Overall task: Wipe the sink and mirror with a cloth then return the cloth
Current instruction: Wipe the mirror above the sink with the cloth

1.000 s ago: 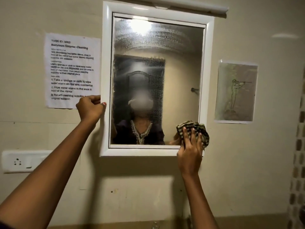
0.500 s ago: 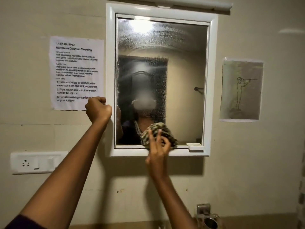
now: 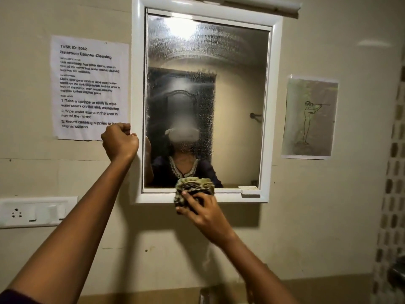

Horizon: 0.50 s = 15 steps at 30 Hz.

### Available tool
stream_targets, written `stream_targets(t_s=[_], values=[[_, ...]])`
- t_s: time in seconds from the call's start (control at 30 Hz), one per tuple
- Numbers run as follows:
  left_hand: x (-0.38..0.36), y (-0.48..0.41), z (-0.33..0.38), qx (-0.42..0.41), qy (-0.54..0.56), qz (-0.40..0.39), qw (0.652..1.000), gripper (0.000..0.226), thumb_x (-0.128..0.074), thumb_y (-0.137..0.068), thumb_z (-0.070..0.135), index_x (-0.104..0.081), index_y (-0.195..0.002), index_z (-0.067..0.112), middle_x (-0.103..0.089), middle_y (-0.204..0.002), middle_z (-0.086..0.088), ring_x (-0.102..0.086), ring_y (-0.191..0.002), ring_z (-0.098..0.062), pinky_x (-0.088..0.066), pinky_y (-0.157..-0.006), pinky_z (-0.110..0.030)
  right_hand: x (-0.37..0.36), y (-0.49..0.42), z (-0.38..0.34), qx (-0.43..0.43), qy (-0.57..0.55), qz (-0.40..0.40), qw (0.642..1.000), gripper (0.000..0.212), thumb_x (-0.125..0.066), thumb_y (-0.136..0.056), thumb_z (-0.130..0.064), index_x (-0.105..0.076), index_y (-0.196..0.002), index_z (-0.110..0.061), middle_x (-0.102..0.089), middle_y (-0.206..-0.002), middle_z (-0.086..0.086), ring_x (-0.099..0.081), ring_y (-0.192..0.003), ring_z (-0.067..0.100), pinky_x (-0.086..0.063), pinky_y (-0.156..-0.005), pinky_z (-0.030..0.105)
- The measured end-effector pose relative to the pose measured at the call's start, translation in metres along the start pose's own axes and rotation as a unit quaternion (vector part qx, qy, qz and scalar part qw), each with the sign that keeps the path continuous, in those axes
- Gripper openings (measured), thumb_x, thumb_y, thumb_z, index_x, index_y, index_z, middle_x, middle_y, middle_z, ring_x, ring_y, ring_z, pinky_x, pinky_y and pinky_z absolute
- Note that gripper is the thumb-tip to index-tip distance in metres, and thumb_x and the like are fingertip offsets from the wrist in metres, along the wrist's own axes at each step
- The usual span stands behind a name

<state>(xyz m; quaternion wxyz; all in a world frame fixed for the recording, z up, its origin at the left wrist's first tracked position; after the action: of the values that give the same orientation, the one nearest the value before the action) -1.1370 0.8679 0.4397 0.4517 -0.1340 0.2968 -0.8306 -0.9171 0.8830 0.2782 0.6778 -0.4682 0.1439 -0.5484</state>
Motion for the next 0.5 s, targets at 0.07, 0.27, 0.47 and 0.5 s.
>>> stream_targets(t_s=[0.07,0.27,0.47,0.5], values=[[0.000,0.000,-0.001,-0.001,0.002,0.001,1.000,0.035,-0.064,-0.083,0.004,-0.065,-0.117,0.003,-0.069,-0.116,-0.017,-0.065,-0.109,-0.029,-0.047,-0.097,-0.032,0.019,0.030,0.036,-0.011,0.024,0.013,1.000,0.026,-0.045,-0.098,-0.023,-0.070,-0.105,-0.023,-0.064,-0.124,0.008,-0.050,-0.093,0.026,-0.051,-0.074,0.035],[-0.001,-0.003,-0.002,-0.002,-0.001,0.002,1.000,0.032,-0.064,-0.082,0.005,-0.068,-0.114,0.004,-0.071,-0.113,-0.017,-0.066,-0.106,-0.028,-0.047,-0.095,-0.031,0.046,0.085,0.094,0.007,0.053,-0.048,0.997,0.017,-0.054,-0.092,-0.017,-0.070,-0.097,-0.014,-0.067,-0.119,-0.001,-0.049,-0.093,0.026,-0.051,-0.071,0.039],[-0.001,-0.008,-0.004,-0.013,0.006,-0.035,0.999,0.032,-0.066,-0.080,0.004,-0.068,-0.111,0.001,-0.072,-0.108,-0.019,-0.068,-0.102,-0.028,-0.047,-0.093,-0.028,0.064,0.102,0.107,-0.048,0.072,-0.007,0.996,0.037,-0.043,-0.099,-0.014,-0.071,-0.076,-0.007,-0.073,-0.099,0.003,-0.049,-0.081,0.027,-0.051,-0.067,0.036],[-0.001,-0.008,-0.003,-0.014,0.004,-0.034,0.999,0.031,-0.066,-0.080,0.004,-0.069,-0.111,0.001,-0.072,-0.108,-0.020,-0.068,-0.102,-0.028,-0.047,-0.092,-0.028,0.076,0.105,0.110,-0.070,0.082,0.011,0.994,0.038,-0.043,-0.098,-0.012,-0.071,-0.073,-0.007,-0.073,-0.099,0.005,-0.051,-0.080,0.028,-0.049,-0.069,0.035]])
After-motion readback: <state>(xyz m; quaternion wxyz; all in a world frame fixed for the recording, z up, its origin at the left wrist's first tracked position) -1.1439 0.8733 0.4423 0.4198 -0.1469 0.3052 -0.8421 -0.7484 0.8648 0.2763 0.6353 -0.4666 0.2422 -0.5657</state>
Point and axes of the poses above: each hand's wrist, its own y-axis away from the middle knuckle, its own x-axis out of the back of the hand, z = x × y, the point moved 7 cm from there along -y, towards the middle knuckle
